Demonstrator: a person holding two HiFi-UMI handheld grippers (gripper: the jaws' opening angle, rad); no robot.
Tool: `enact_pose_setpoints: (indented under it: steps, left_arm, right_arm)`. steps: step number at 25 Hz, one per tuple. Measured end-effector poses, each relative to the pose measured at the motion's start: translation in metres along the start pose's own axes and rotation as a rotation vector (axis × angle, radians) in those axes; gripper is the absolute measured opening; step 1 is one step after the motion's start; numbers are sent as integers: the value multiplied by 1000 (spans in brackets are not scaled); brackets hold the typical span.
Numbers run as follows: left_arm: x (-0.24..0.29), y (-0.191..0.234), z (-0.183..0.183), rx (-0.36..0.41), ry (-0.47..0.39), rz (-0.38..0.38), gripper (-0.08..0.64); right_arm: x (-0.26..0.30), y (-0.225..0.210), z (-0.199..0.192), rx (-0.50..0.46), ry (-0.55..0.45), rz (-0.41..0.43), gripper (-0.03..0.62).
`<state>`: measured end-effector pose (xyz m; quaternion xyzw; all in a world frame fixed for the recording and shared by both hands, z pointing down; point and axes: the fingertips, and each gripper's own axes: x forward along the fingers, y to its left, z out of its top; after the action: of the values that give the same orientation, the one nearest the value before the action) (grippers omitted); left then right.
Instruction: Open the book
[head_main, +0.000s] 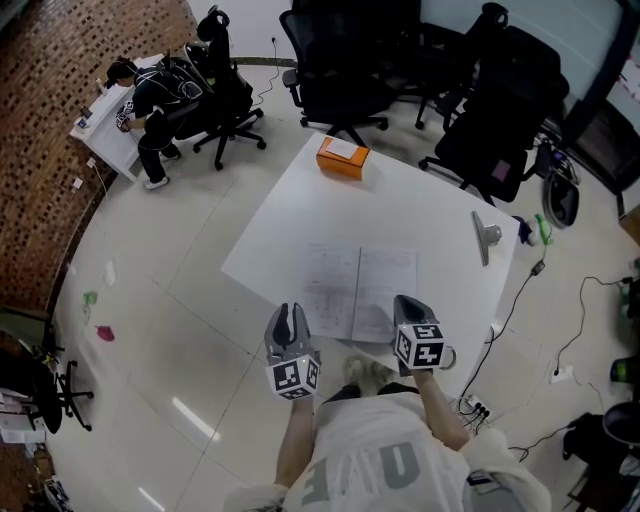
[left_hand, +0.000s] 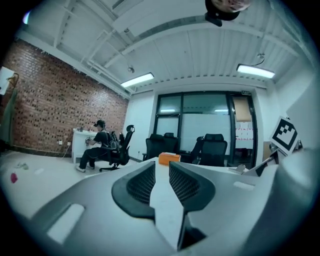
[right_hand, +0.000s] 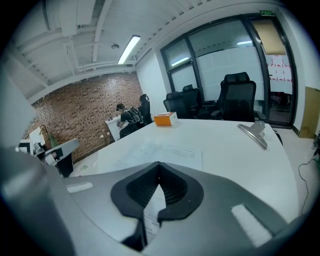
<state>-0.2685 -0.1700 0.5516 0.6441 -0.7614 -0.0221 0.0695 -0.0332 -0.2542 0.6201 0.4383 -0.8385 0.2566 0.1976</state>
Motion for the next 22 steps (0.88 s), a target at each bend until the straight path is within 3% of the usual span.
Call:
enact_pose_setpoints:
  steps: [4, 7, 11, 14, 22]
  left_arm:
    - [15, -28, 51, -47, -112, -75, 17]
    - [22, -59, 76, -7, -135, -166, 14]
    - [24, -88, 97, -2, -146, -247, 15]
    - [27, -98, 100, -60, -150, -299, 15]
    - [36, -107, 91, -74, -106, -383, 15]
  right_arm:
    - [-15, 16, 37, -8, -105, 40, 5]
    - [-31, 27, 68, 2, -200, 78, 5]
    - [-43, 46, 89, 93, -292, 216, 5]
    - [-44, 52, 81, 88, -288, 231, 5]
    - [-39, 55, 73, 68, -273, 203, 5]
